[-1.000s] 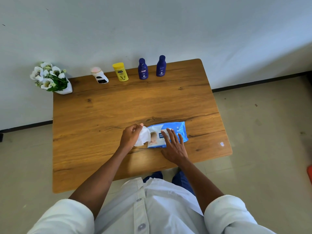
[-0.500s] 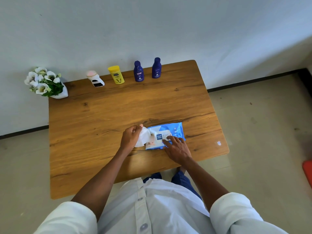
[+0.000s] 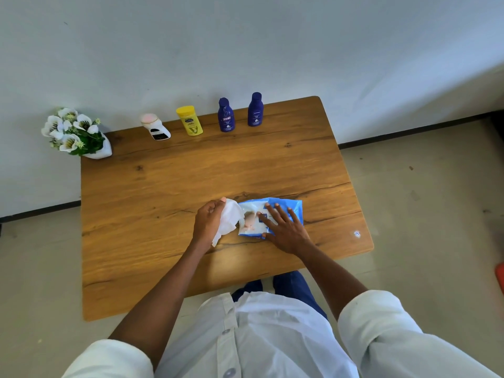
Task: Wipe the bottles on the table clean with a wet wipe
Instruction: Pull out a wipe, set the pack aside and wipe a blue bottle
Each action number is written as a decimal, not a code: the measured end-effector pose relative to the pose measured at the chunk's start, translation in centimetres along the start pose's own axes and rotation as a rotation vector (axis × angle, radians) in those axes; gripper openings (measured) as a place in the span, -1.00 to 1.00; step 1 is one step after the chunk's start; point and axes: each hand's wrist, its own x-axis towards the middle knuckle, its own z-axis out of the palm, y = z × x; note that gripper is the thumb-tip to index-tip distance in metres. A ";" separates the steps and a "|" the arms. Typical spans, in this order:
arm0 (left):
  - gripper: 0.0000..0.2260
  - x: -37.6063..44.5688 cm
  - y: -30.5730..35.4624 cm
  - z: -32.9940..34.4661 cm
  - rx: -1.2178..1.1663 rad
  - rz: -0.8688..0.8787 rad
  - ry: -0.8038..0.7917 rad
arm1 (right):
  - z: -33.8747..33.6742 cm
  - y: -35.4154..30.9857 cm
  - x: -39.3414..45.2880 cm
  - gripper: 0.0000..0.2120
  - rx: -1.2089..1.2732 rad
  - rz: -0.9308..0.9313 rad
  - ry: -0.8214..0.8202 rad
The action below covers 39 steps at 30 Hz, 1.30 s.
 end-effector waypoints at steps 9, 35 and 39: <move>-0.56 0.6 2.1 3.1 0.019 0.001 -0.066 | -2.4 8.7 1.8 -0.32 -0.049 0.201 0.010; -0.92 5.9 8.0 8.5 -0.071 0.145 0.162 | -8.3 15.2 16.6 -0.38 0.234 0.367 0.029; -0.96 6.8 9.0 9.0 -0.156 0.155 0.184 | -9.8 17.6 19.7 -0.40 0.259 0.389 0.033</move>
